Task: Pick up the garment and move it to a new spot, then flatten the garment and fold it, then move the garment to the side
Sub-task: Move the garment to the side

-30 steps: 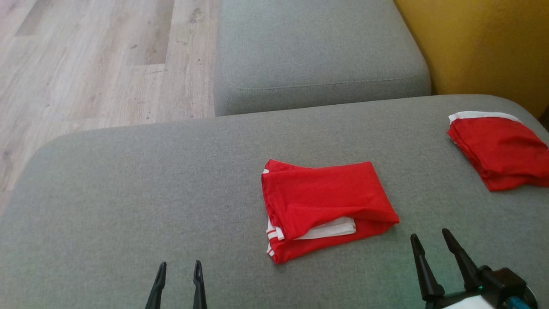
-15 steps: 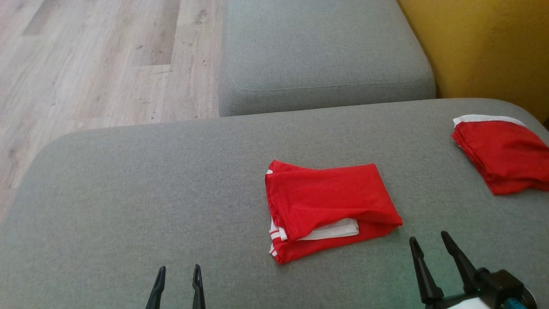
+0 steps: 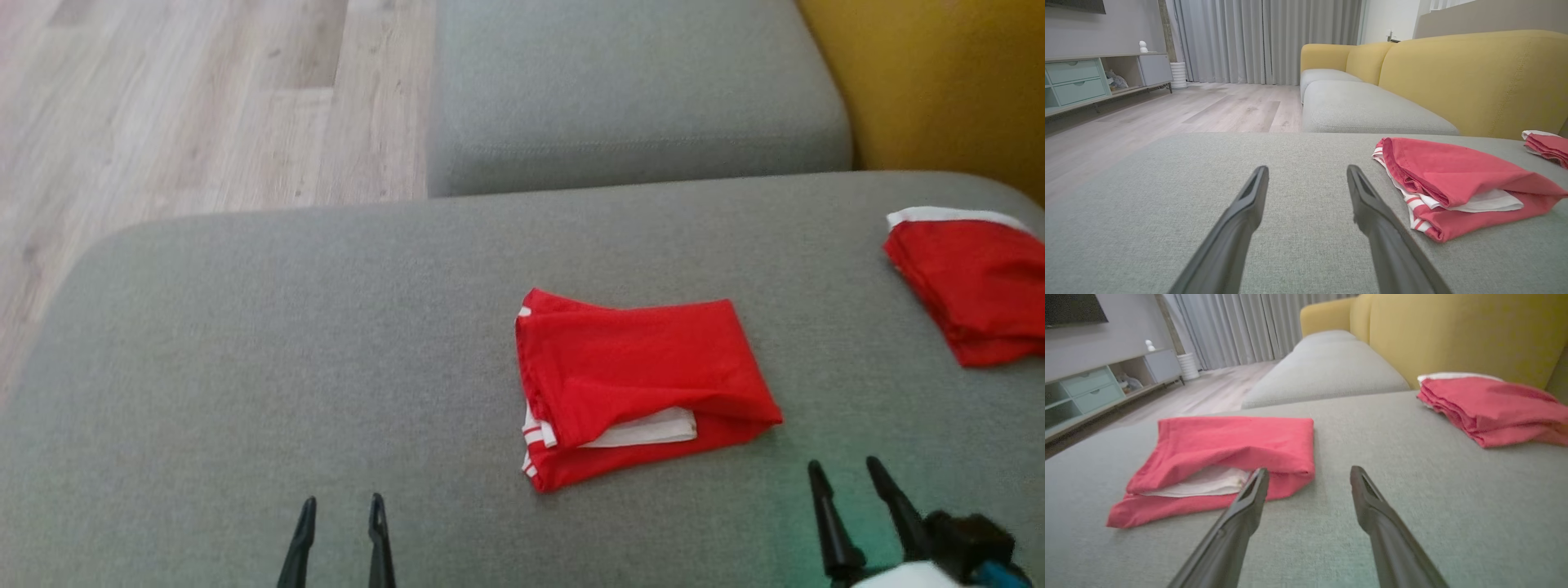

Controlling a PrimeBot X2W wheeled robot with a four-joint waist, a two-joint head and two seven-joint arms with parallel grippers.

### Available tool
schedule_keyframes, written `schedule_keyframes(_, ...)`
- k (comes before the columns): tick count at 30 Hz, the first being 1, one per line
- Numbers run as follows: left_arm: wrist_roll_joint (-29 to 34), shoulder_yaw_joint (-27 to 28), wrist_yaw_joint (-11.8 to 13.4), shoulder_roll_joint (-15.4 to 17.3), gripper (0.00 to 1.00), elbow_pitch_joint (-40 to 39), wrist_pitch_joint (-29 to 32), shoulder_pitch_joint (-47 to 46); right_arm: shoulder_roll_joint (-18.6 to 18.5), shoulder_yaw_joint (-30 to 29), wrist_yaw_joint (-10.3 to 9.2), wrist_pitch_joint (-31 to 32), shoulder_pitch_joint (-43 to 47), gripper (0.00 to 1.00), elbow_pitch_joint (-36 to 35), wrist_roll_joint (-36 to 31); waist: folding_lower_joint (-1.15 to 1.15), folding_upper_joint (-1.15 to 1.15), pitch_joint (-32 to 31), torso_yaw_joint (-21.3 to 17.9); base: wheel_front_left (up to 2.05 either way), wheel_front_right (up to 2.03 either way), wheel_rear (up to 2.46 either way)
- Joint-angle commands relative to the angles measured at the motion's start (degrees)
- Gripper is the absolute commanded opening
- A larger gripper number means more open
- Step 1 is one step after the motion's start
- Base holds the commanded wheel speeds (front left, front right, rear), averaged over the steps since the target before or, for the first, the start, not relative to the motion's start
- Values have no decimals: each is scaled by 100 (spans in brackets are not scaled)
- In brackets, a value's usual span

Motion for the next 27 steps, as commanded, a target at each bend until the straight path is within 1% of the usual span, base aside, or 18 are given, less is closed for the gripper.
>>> schedule_keyframes(1, -12, 86, 40, -84, 100, -230, -56, -315, -150, 36, 39, -63, -476, 100, 31, 73, 0, 0, 123, 77, 0, 0, 0)
schedule_keyframes(4, -62, -62, 10, -84, 100, -330, -56, -413, -266, -52, 39, -62, -920, 100, 587, 195, 0, 0, 301, 159, 0, 0, 0)
schedule_keyframes(5, -47, -135, -35, -84, 100, -362, -56, -455, -307, -59, 39, -30, -1099, 100, 754, 250, 0, 0, 363, 183, 0, 0, 0)
schedule_keyframes(10, -42, -399, -53, -85, 100, -488, -56, -668, -564, 89, 39, 488, -2013, 100, 1419, 659, 0, 0, 717, 329, 0, 0, 0)
schedule_keyframes(14, -33, -606, -12, -85, 100, -476, -56, -860, -720, 452, 39, 971, -2597, 100, 1835, 1193, 0, 0, 963, 464, 0, 0, 0)
schedule_keyframes(20, -40, -810, 63, -85, 100, -419, -56, -1054, -787, 1167, 39, 1511, -3054, 100, 2363, 2065, 0, 0, 1173, 601, 0, 0, 0)
schedule_keyframes(21, -40, -828, 73, -85, 100, -411, -56, -1081, -782, 1312, 39, 1636, -3085, 44, 2429, 2230, 0, 0, 1198, 617, 0, 0, 0)
schedule_keyframes(22, -41, -842, 81, -85, 100, -404, -56, -1108, -779, 1438, 39, 1756, -3105, 0, 2470, 2414, 0, 0, 1221, 630, 0, 0, 0)
schedule_keyframes(24, -48, -845, 123, -85, 100, -419, -56, -1156, -866, 1637, 39, 1789, -3161, 0, 2449, 2683, 0, 0, 1272, 629, 0, 0, 0)
schedule_keyframes(27, -203, -812, 186, -85, 100, -548, -56, -1178, -1153, 1857, 39, 1514, -3304, 0, 2376, 2776, 0, 0, 1370, 519, 0, 0, 0)
